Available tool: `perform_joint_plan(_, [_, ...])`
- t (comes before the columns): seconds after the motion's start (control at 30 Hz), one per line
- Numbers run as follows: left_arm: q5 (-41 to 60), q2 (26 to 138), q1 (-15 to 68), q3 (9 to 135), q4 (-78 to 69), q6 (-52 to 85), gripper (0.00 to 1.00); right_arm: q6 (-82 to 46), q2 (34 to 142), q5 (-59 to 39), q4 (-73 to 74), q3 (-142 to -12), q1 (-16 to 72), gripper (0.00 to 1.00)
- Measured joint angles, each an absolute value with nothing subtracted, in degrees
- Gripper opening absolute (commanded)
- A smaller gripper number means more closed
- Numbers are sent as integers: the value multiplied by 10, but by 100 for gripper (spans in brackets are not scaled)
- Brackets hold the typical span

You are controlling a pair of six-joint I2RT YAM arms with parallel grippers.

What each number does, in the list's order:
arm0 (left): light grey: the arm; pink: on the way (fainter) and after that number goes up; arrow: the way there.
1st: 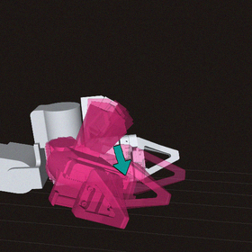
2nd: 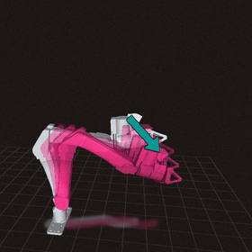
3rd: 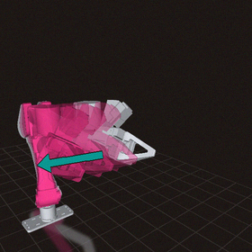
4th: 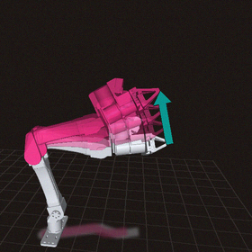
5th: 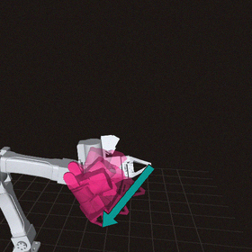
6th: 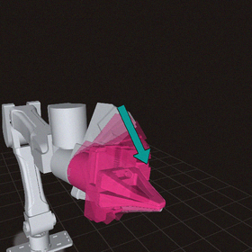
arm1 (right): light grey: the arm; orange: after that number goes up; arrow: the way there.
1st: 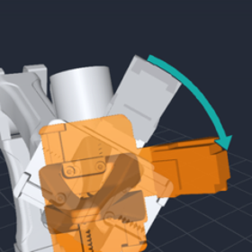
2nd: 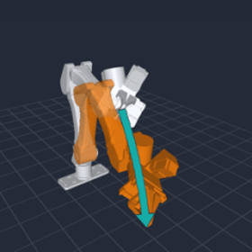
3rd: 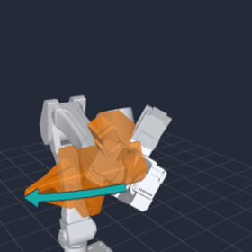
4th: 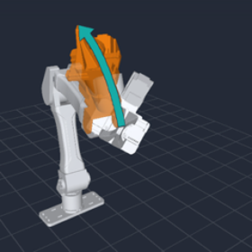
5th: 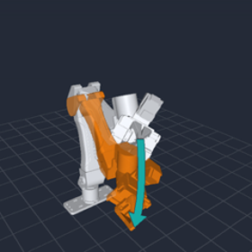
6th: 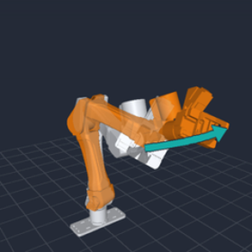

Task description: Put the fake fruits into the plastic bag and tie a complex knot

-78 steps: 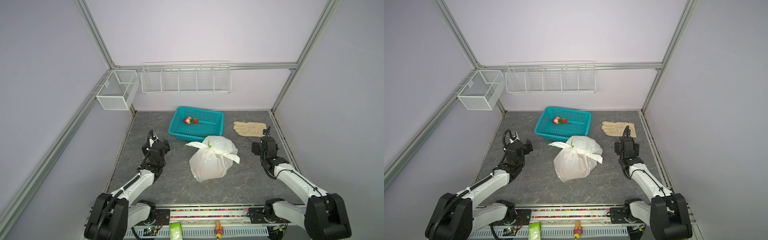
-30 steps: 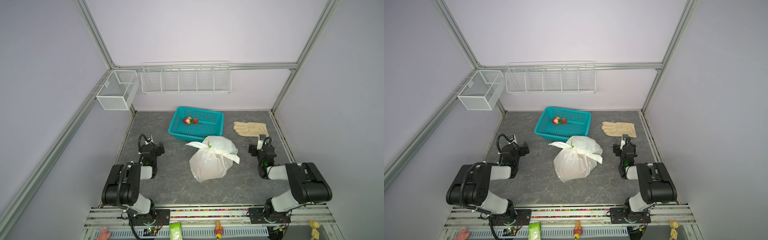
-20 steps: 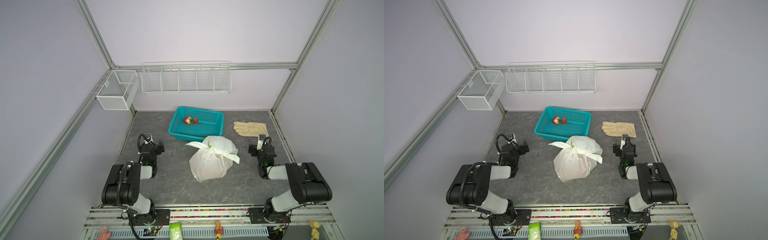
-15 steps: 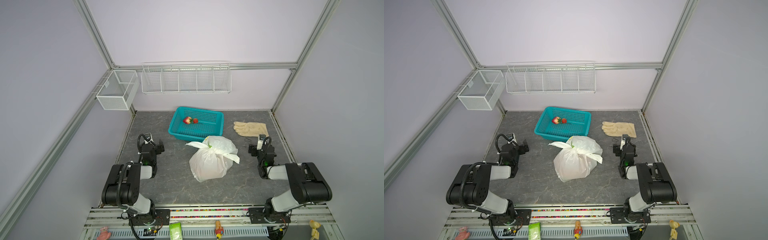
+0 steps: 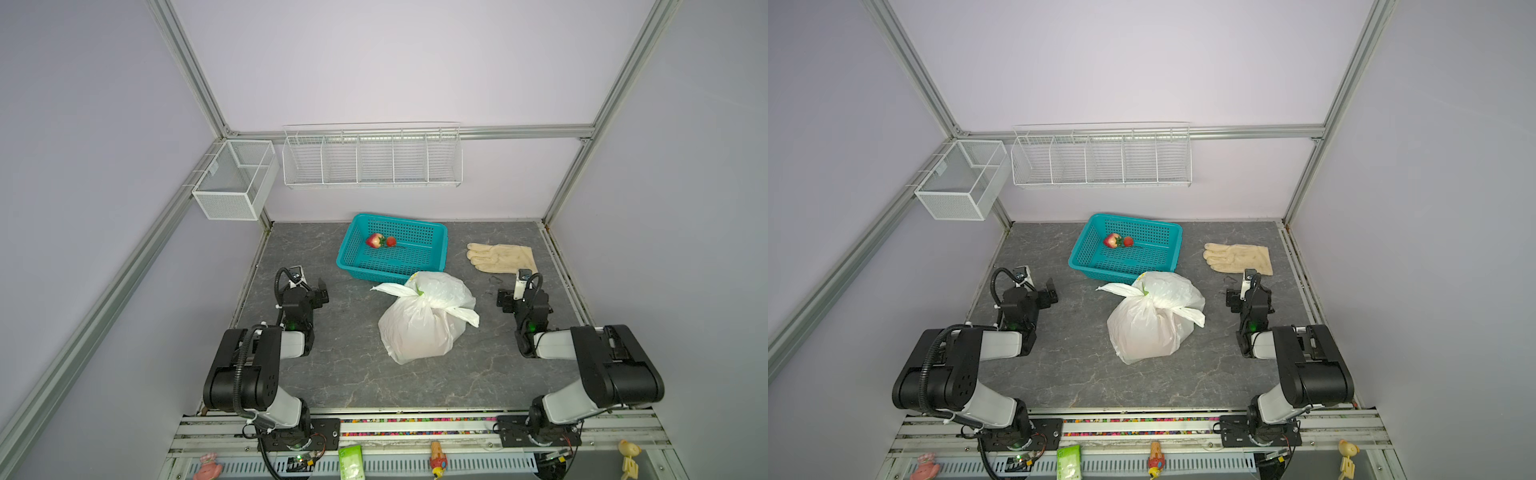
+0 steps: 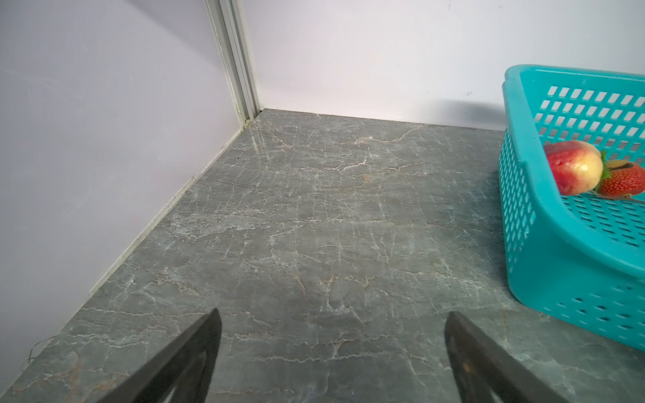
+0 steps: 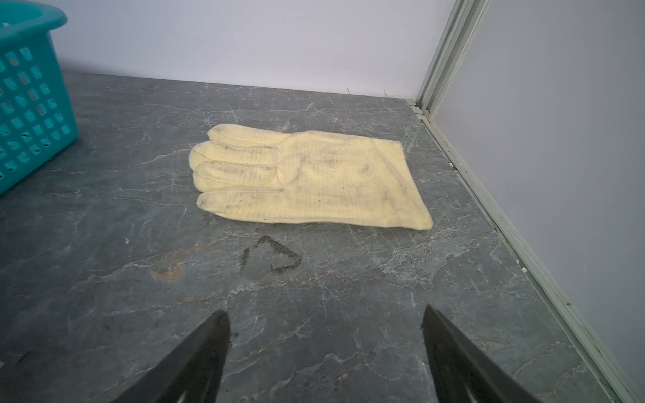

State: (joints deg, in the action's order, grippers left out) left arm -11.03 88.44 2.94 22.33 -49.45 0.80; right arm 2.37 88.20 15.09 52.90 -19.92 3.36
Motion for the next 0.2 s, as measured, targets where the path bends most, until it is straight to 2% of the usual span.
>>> perform_joint_plan(0.2, [-110,884,29,223,-495,8,99,24,882,127,521,-202,29,89])
